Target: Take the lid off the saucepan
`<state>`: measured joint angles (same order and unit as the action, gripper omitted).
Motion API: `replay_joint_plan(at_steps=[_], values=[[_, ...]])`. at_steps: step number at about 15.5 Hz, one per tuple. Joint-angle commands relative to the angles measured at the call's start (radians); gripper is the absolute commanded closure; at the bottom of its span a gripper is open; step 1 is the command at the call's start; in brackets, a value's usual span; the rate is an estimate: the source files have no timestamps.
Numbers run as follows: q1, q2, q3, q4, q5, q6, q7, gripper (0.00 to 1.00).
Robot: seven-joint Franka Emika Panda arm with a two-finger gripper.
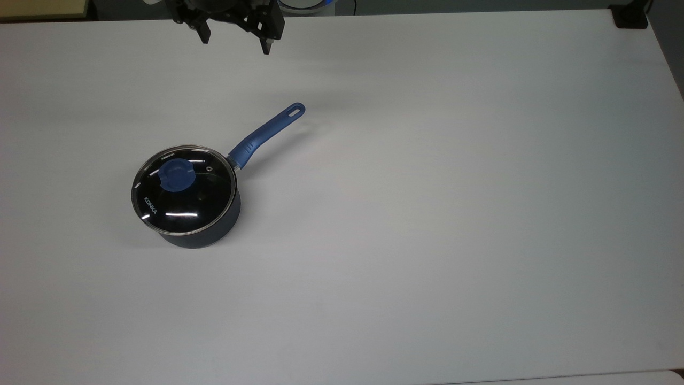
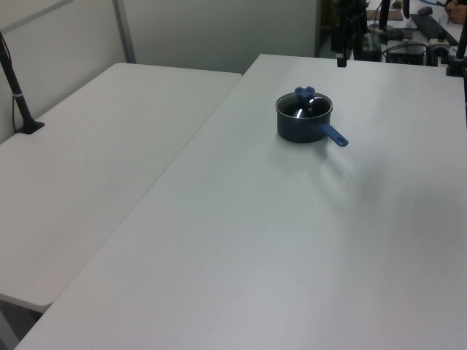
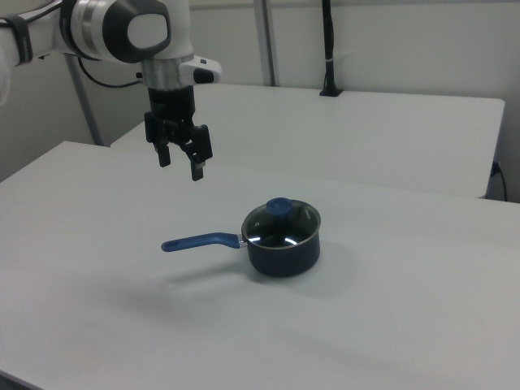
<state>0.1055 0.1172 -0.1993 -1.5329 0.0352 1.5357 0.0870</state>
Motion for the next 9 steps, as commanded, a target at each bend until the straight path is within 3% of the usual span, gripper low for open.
replay_joint_plan(at_steps=[1, 9], values=[[0.011, -0.018, -0.005, -0.01, -0.006, -0.031, 0.019, 0.0], [0.008, -0.011, -0.003, -0.006, -0.008, -0.02, 0.005, 0.0]])
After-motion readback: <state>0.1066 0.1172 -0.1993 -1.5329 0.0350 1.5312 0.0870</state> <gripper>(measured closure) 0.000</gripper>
